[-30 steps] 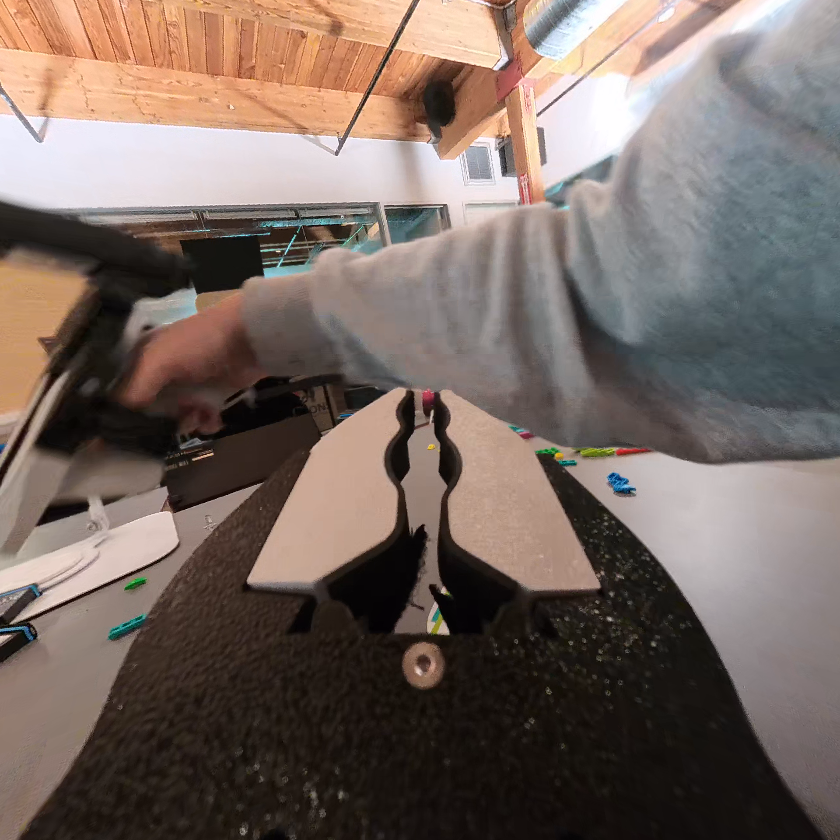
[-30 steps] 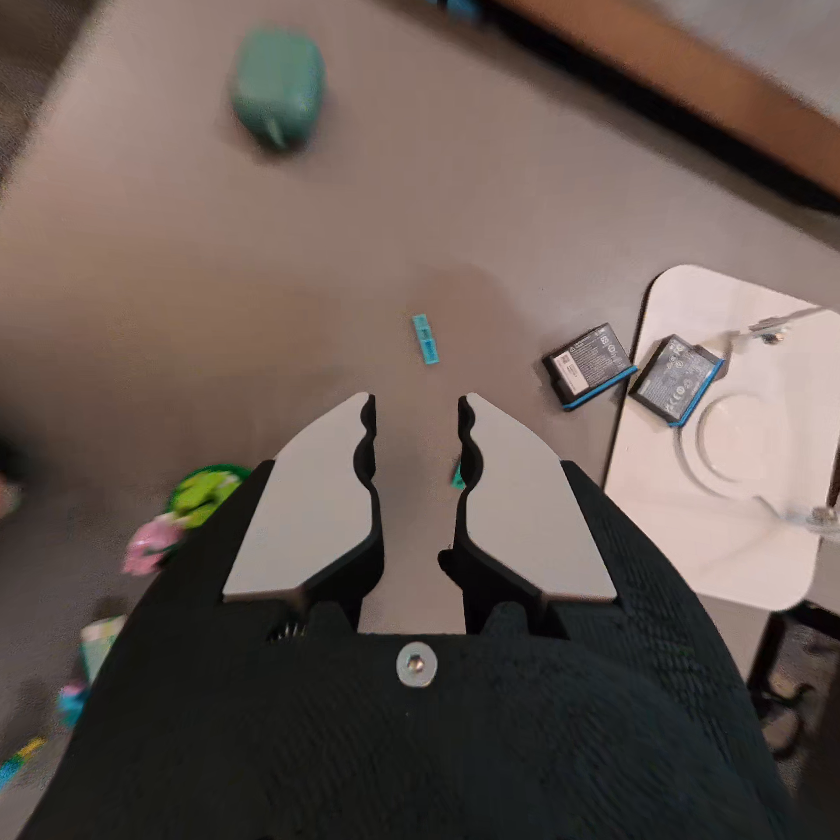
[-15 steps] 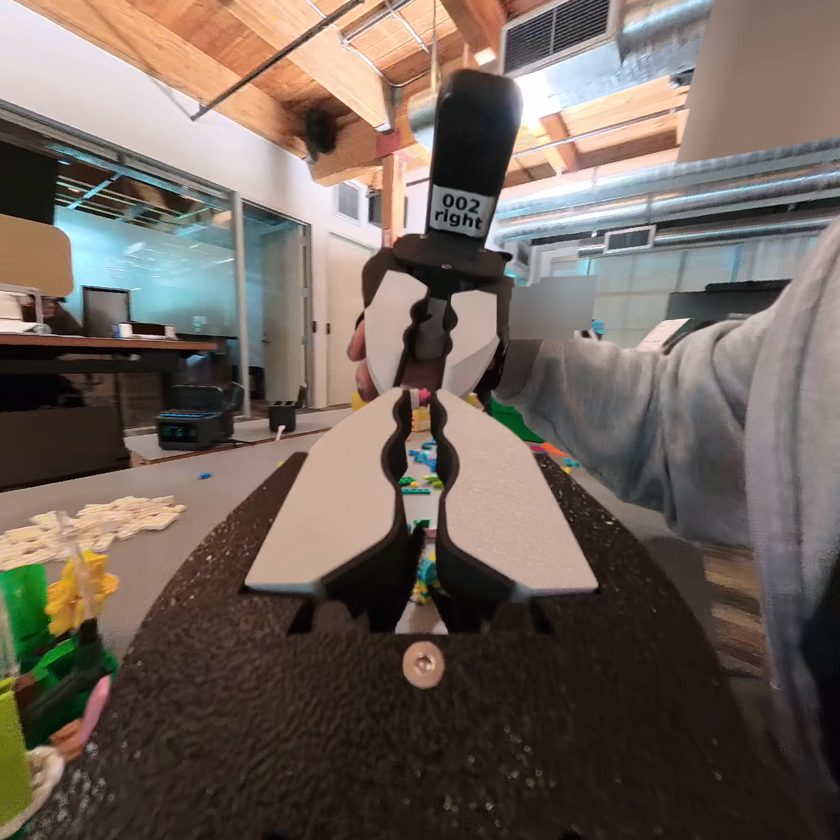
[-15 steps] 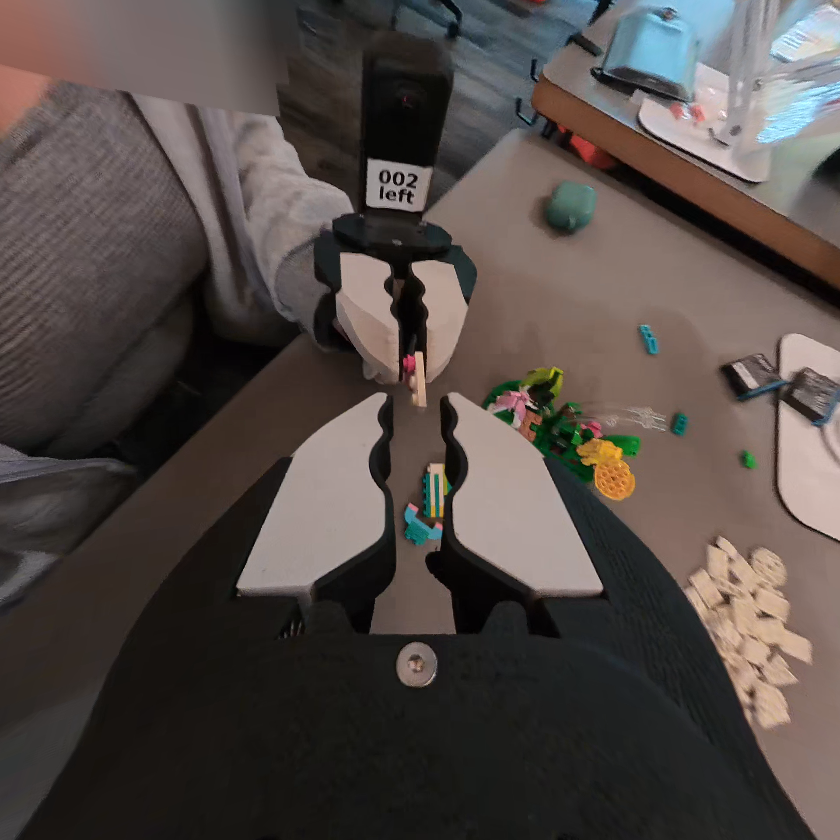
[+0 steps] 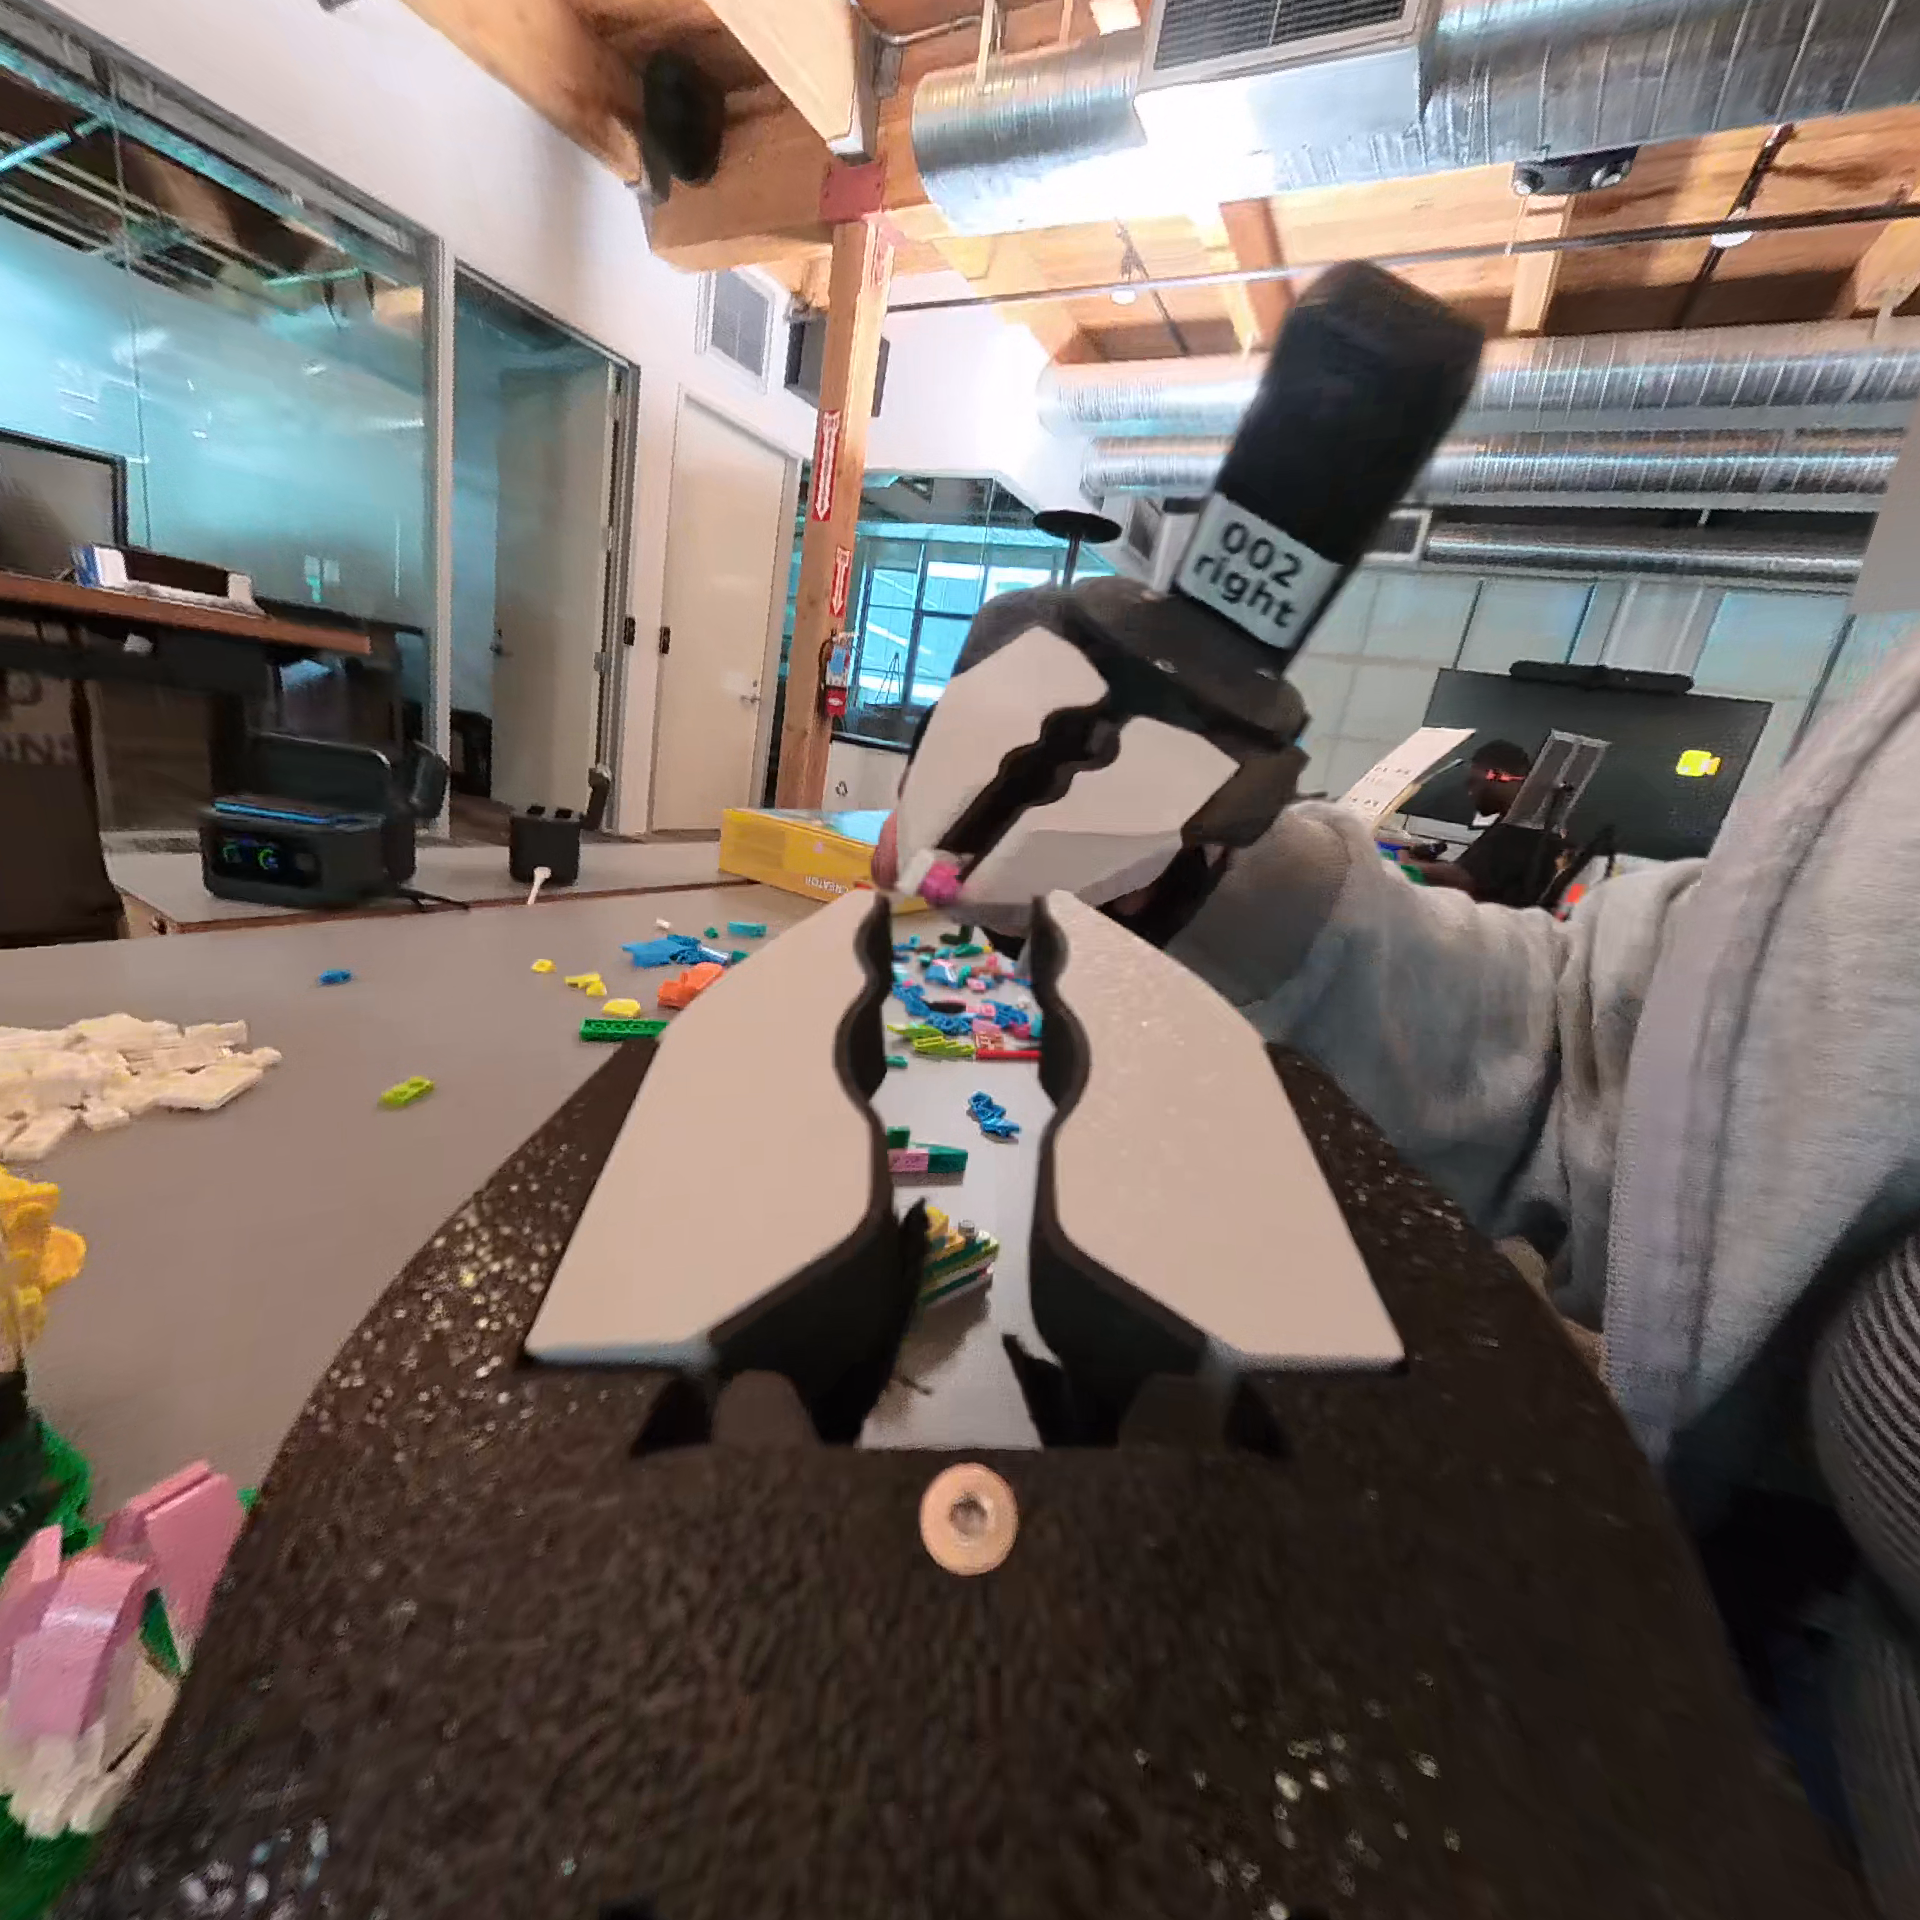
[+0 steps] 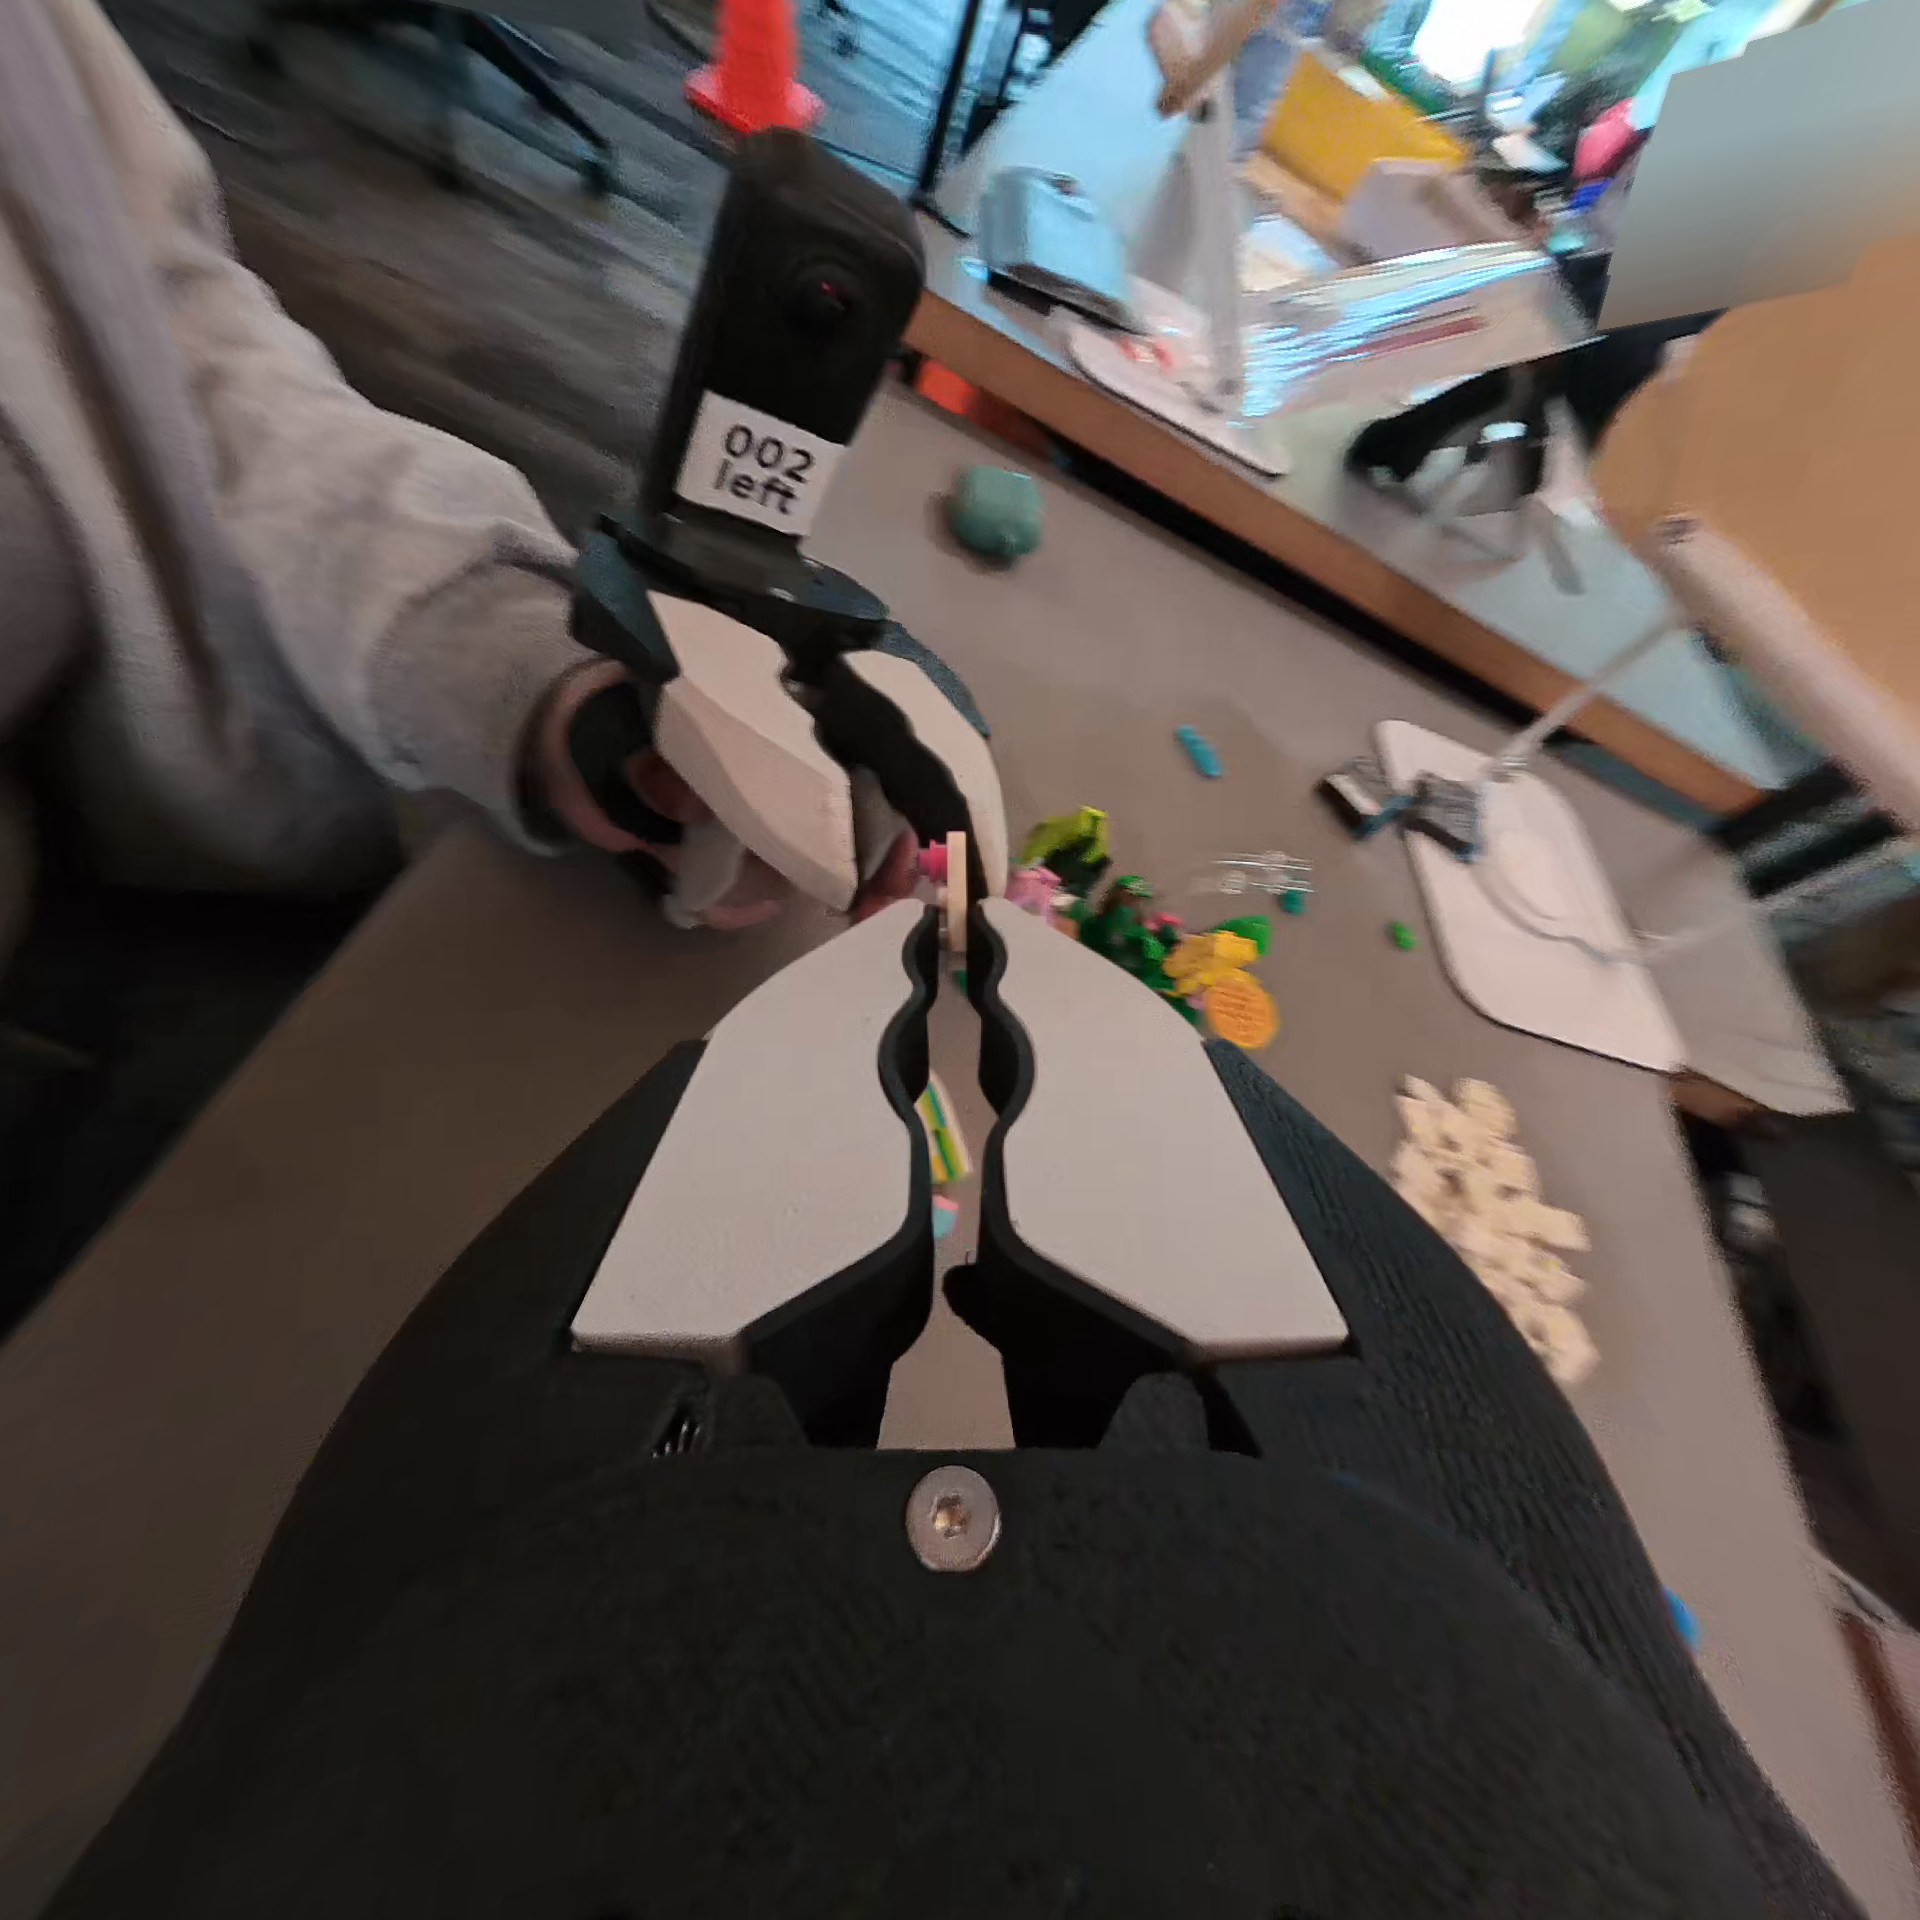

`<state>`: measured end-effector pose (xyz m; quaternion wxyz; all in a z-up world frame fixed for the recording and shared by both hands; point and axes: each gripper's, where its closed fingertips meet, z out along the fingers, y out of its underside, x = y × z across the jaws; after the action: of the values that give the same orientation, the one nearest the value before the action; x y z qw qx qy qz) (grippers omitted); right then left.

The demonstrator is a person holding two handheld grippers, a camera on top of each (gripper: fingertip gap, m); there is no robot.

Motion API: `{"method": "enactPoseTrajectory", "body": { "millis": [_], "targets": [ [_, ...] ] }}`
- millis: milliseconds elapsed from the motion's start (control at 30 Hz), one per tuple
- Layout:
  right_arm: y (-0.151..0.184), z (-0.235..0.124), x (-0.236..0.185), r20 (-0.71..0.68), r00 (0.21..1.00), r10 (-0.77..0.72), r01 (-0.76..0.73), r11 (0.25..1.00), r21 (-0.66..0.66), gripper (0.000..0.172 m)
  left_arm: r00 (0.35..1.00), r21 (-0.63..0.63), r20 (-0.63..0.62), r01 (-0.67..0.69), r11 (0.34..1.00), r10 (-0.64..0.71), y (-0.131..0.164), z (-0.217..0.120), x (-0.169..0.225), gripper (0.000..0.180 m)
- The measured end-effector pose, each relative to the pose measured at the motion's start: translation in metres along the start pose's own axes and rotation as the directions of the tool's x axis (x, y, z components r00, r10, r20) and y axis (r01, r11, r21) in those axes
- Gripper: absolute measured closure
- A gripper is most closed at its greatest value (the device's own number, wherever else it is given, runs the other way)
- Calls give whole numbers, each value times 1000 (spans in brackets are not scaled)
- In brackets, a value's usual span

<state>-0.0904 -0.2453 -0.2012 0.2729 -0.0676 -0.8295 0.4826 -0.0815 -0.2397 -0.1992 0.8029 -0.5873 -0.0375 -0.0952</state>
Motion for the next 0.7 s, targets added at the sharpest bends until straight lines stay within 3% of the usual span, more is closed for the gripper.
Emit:
{"method": "enactPoseTrajectory", "body": {
  "millis": [133,300,500,700],
  "targets": [
    [3,0,3,-203,968,-146,139,989,-50,169,1000,-11,5,0,1000,0,2,1,0,163],
    [2,-1,0,-338,883,-325,303,946,-118,168,994,11,-27,105,994,-104,-1,-1,-3,174],
    [0,-4,-2,-385,760,-523,475,852,-219,168,978,13,-88,191,981,-189,-1,0,1,174],
    [-2,-7,-5,-395,714,-579,533,814,-231,169,950,2,-140,283,959,-280,0,2,4,174]
  ]
}}
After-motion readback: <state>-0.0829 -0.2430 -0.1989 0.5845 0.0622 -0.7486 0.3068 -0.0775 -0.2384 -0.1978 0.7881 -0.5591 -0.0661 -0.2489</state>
